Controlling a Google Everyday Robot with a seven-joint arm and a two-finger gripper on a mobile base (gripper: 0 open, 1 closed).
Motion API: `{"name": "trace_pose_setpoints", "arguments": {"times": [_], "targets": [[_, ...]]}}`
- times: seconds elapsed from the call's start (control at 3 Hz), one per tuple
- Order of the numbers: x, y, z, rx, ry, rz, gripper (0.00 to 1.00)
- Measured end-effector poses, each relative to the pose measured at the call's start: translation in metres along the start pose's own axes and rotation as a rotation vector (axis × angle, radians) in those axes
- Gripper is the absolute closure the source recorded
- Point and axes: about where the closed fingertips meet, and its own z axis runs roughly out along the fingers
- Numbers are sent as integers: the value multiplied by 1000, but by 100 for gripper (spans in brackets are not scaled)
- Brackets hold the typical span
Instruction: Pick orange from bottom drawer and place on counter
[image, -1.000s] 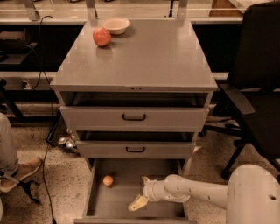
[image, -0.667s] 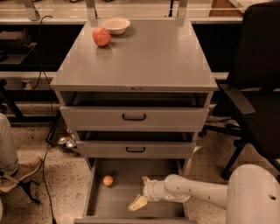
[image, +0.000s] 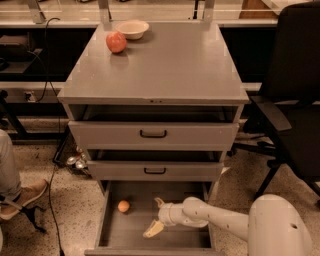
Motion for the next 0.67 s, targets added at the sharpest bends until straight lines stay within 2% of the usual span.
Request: {"name": "trace_pose_setpoints", "arguments": {"times": [0.67], "targets": [[-9,-12,45,-45,-28,-118,0]]}}
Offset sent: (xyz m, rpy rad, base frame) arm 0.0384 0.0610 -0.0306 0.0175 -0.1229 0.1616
